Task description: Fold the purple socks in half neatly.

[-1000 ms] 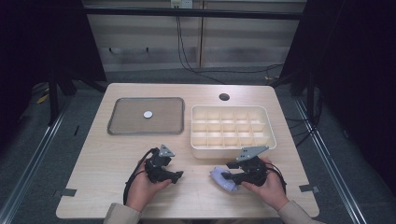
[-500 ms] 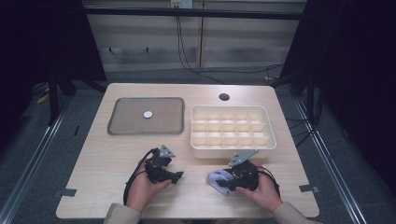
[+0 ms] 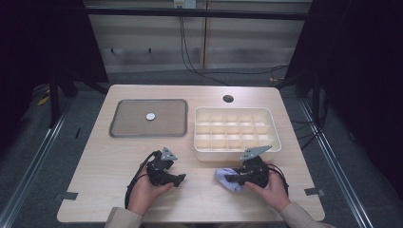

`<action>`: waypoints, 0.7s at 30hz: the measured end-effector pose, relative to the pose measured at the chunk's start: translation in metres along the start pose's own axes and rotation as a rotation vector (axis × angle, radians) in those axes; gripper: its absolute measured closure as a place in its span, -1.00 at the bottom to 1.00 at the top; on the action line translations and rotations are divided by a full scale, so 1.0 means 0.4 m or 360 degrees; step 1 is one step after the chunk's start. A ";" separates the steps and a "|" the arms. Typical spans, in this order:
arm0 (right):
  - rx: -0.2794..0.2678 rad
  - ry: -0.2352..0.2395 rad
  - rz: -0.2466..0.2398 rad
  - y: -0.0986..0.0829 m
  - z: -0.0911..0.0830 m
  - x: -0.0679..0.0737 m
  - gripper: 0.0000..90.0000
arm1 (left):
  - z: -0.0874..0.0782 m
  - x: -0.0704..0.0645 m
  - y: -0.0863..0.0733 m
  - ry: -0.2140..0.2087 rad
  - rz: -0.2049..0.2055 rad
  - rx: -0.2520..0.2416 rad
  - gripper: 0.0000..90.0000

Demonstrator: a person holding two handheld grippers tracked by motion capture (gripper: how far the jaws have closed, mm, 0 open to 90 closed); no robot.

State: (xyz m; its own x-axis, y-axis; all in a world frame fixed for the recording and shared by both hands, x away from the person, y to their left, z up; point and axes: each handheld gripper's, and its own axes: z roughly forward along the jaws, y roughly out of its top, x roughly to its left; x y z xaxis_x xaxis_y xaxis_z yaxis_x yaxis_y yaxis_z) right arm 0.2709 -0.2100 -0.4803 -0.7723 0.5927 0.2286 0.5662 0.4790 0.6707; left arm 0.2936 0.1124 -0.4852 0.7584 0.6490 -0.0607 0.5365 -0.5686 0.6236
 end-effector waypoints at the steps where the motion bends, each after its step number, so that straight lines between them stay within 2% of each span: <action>1: 0.0000 0.0004 0.0005 0.002 -0.005 -0.001 0.54 | 0.000 0.001 0.000 -0.0003 0.0003 -0.0001 -0.34; 8: 0.0000 -0.0006 0.0004 0.010 -0.023 -0.002 0.54 | 0.008 0.008 -0.006 0.0013 0.0016 -0.0022 -0.39; 15: 0.0016 -0.0017 -0.0013 0.021 -0.035 -0.003 0.54 | 0.020 0.014 -0.011 0.0024 0.0077 -0.0054 -0.43; 21: 0.0076 -0.0012 -0.0010 0.022 -0.041 -0.009 0.54 | 0.028 0.019 -0.018 0.0025 0.0102 -0.0068 -0.49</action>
State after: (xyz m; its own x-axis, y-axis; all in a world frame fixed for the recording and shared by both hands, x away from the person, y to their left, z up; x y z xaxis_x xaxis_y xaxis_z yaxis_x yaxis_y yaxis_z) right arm 0.2739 -0.2185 -0.4638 -0.7736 0.5946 0.2191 0.5748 0.5128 0.6377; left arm 0.2997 0.1159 -0.4989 0.7845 0.6201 -0.0075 0.4705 -0.5874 0.6584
